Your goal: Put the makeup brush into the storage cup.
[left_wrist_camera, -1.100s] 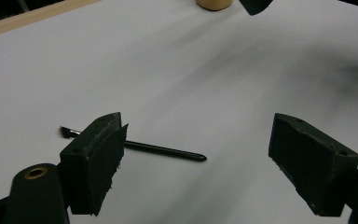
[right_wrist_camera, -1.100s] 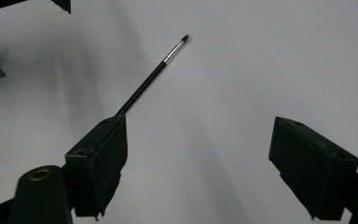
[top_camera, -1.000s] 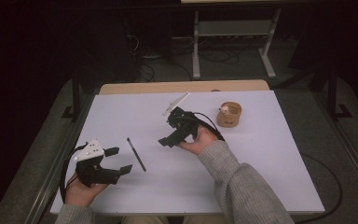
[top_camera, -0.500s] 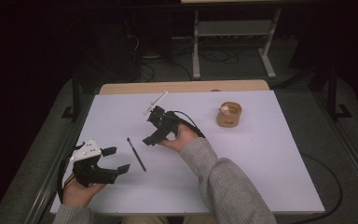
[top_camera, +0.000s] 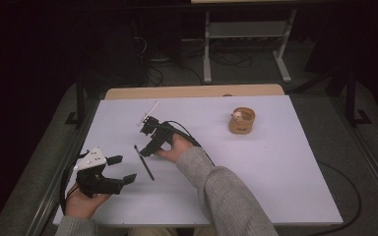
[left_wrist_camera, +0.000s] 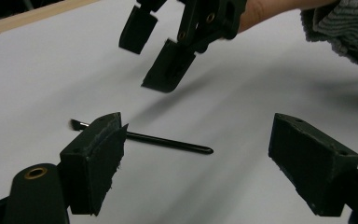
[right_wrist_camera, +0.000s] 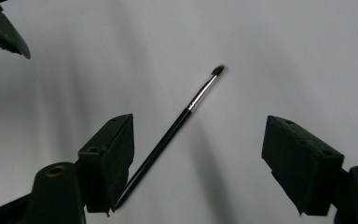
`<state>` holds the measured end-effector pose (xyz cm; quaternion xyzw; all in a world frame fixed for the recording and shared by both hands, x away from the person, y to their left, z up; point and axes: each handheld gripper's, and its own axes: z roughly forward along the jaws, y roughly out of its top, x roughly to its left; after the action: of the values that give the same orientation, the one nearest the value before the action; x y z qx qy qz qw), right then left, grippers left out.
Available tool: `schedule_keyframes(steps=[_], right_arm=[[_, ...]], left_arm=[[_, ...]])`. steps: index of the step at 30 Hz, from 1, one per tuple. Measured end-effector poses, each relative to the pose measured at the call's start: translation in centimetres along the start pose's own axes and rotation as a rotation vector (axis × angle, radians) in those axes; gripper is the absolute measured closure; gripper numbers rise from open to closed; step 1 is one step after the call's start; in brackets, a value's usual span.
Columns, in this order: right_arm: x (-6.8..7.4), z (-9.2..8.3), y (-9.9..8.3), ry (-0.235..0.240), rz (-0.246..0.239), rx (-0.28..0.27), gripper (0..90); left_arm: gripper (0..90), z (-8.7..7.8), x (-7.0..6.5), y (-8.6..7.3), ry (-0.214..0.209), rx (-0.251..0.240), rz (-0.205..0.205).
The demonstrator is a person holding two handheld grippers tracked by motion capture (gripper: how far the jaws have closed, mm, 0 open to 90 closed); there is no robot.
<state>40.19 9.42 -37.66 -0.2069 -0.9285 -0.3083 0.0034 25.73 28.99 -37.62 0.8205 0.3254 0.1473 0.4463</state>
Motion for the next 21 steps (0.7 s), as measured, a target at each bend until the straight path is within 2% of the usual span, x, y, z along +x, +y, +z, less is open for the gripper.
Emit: schedule_keyframes(steps=[9, 21], right_arm=[[0.7, 2.3, 0.2, 0.005, 0.02, 0.046, 30.1], [1.5, 4.4, 0.3, 0.021, 0.037, 0.073, 39.5]], left_arm=[[17.6, -0.1, 0.0, -0.1, 0.006, 0.005, 0.007], [17.7, 0.0, 0.0, -0.1, 0.005, 0.005, 0.007]])
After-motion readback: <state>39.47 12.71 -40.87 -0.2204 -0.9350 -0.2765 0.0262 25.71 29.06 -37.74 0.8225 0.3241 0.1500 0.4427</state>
